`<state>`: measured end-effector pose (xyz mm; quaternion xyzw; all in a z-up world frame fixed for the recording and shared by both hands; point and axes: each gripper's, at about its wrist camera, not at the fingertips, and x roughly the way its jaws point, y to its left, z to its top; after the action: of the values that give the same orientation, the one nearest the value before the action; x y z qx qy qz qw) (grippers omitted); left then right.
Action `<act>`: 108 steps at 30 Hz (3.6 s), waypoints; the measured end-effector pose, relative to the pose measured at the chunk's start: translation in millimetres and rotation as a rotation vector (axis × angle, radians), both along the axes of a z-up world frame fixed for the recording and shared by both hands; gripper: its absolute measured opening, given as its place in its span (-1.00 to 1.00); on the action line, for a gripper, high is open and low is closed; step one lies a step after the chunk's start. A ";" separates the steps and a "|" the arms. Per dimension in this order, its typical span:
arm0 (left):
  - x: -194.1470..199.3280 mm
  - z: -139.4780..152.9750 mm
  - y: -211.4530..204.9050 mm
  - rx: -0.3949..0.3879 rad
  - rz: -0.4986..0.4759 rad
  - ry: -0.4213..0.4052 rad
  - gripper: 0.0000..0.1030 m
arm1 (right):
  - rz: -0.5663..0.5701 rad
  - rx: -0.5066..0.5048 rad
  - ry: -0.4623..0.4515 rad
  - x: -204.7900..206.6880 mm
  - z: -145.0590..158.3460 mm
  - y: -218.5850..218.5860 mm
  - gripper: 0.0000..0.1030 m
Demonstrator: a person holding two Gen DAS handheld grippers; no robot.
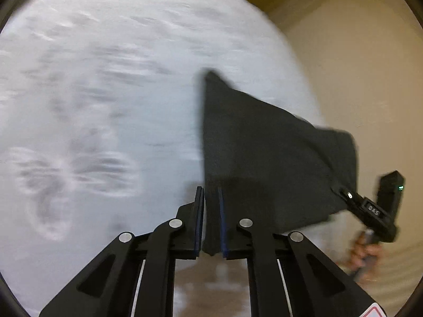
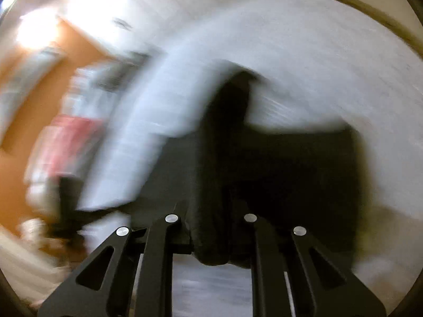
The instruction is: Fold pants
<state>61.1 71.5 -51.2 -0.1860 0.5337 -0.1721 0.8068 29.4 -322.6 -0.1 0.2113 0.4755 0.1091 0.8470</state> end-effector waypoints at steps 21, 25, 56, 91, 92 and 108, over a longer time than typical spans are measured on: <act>21.6 -37.2 -36.3 -0.244 -0.040 0.112 -0.84 | -0.122 -0.013 0.094 10.7 -41.7 -55.0 -0.54; -5.4 13.0 -24.9 -0.268 -0.081 -0.004 -0.88 | -0.069 0.045 -0.061 -3.5 8.4 -37.0 -0.77; -75.3 36.0 -21.7 0.253 -0.030 -0.245 0.26 | 0.206 -0.254 -0.096 -17.5 6.4 79.4 -0.48; -68.7 17.5 -72.6 0.355 -0.072 -0.257 0.45 | 0.220 -0.217 0.056 -53.8 -45.9 55.8 0.43; -68.3 17.3 -71.7 0.341 -0.073 -0.249 0.45 | 0.226 -0.197 0.072 -51.0 -53.6 55.1 0.42; -75.6 3.5 -86.9 0.363 -0.133 -0.218 0.55 | 0.244 -0.296 -0.058 -67.2 -11.3 65.6 -0.17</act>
<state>-14.5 -15.4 -47.7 0.0175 0.4766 -0.1451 0.8669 -37.7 -257.0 -11.4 0.0219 0.4840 0.1456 0.8626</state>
